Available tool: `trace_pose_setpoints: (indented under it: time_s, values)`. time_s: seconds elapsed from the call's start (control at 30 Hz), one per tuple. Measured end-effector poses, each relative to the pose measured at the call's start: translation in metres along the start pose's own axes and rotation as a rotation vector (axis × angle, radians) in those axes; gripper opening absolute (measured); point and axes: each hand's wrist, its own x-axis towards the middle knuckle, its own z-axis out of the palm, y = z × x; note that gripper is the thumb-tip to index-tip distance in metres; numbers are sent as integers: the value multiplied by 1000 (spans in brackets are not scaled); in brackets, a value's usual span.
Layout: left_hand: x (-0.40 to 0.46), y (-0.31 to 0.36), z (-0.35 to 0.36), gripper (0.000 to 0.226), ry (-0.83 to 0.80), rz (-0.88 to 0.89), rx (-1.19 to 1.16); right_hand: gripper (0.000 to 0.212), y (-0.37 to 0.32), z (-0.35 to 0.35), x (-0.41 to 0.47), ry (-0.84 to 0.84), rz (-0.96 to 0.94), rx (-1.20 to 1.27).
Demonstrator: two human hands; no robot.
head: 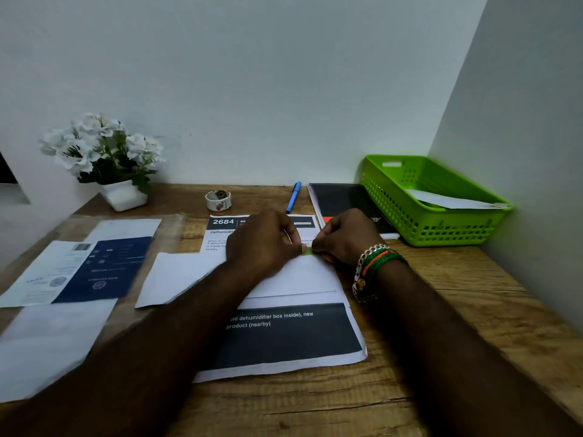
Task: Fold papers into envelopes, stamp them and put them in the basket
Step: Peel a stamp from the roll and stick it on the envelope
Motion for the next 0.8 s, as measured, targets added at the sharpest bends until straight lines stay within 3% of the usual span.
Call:
trace_pose_setpoints:
  time_s: [0.27,0.4,0.5,0.73,0.8]
  values:
    - [2,-3,-11,13,-139,119,-51,17,1,-8,0,-123,48,124]
    - [2,-2,-12,21,-139,135,-50,10,3,-14,-1,-159,47,160]
    - [2,-4,-14,23,-151,133,-76,14,9,-19,2,-85,25,178]
    - [4,-7,-7,6,-76,120,-105,13,7,-20,3,-102,-37,184]
    - [3,-7,-4,10,-57,102,-91,14,8,-17,2,-108,-53,180]
